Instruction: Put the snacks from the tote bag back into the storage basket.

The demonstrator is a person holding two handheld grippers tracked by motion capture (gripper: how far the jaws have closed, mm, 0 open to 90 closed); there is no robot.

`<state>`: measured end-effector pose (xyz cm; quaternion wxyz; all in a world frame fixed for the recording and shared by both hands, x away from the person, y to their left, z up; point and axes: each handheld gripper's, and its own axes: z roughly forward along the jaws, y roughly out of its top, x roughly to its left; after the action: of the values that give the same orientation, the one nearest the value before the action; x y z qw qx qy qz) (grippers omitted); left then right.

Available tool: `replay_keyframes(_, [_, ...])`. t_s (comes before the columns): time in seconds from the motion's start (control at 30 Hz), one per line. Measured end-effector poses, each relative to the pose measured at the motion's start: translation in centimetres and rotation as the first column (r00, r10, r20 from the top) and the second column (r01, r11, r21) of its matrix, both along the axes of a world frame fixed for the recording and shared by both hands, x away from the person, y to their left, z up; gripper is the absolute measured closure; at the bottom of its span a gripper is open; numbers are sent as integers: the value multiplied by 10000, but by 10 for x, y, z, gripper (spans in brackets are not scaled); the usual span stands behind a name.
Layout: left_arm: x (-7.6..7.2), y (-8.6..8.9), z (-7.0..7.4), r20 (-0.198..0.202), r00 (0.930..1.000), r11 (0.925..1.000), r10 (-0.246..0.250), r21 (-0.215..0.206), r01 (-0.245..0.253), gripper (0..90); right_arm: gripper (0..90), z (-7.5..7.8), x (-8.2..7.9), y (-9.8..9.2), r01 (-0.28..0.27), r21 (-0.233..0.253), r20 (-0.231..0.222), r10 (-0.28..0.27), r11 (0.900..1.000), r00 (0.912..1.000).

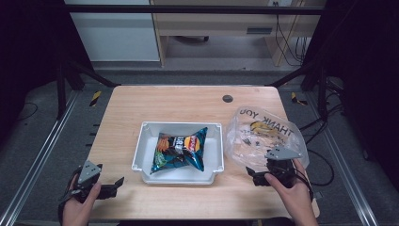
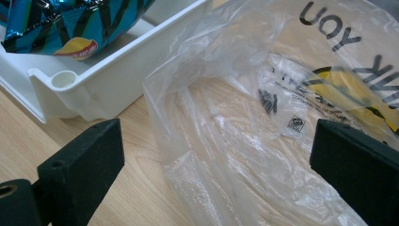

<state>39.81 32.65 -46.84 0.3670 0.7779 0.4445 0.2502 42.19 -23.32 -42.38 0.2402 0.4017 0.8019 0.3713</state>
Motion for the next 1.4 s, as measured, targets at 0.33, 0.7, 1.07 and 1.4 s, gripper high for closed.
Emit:
replay_keyframes(0.33, [0, -1, 0, 6, 10000, 10000, -10, -20, 10, 31, 44, -13, 0, 4, -101, -160, -264, 96, 9998, 9996])
replay_keyframes(0.7, [0, -1, 0, 5, 10000, 10000, -63, 11, 63, 30, 44, -26, 0, 9, -251, -288, -513, 236, 9993, 9984])
replay_keyframes(1.07, [0, -1, -1, -11, 10000, 10000, -84, 7, 84, 31, 46, -36, 2, 21, -567, -443, -712, 534, 9974, 9960])
replay_keyframes(1.4, [0, -1, -1, -31, 9999, 9999, -123, 26, 123, 31, 48, -42, 6, 31, -717, -543, -697, 678, 9960, 9953])
